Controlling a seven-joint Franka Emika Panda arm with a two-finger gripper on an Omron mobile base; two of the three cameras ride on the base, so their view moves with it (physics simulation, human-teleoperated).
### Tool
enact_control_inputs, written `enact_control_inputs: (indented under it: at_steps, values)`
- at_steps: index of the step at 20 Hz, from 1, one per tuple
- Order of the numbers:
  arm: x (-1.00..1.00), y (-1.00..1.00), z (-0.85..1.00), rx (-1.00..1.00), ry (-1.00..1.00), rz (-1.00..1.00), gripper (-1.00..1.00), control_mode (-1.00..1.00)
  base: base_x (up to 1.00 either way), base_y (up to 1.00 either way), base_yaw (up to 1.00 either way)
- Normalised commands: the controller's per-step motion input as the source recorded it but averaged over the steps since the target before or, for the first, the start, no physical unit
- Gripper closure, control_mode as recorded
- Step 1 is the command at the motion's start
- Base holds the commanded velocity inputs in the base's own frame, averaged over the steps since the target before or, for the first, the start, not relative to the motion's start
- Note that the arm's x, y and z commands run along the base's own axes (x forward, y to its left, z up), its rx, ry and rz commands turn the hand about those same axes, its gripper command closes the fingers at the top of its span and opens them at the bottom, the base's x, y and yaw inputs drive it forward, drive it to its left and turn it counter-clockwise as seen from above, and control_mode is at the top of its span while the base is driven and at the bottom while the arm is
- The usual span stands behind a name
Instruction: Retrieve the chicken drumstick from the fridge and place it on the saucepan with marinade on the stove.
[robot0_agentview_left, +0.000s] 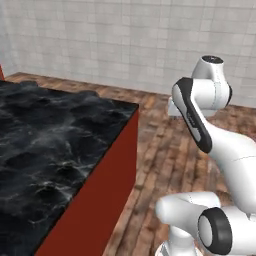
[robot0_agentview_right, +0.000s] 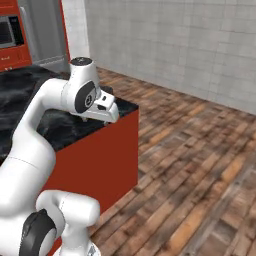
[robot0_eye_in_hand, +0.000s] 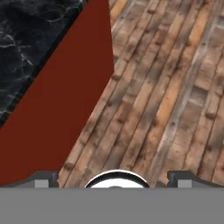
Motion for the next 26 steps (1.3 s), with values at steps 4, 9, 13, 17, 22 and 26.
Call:
enact_control_inputs:
  at_steps: [4,9,13,17,22,26]
  values:
    - [0.00,0.00,0.00,0.00,0.00,0.00,-1.00,1.00,0.98,-0.45,0.36]
    - [0.00,0.00,0.00,0.00,0.00,0.00,-1.00,1.00,1.00,-0.84,0.25]
    - [0.00,0.00,0.00,0.00,0.00,0.00,-1.00,1.00,1.00,-0.99,0.33]
    - [0.00,0.00,0.00,0.00,0.00,0.00,-1.00,1.00,0.78,-0.99,0.37]
    - [0.00,0.00,0.00,0.00,0.00,0.00,-1.00,1.00,0.72,-1.00,0.38]
    - [0.00,0.00,0.00,0.00,0.00,0.00,-1.00,1.00,0.64,-0.93,0.47]
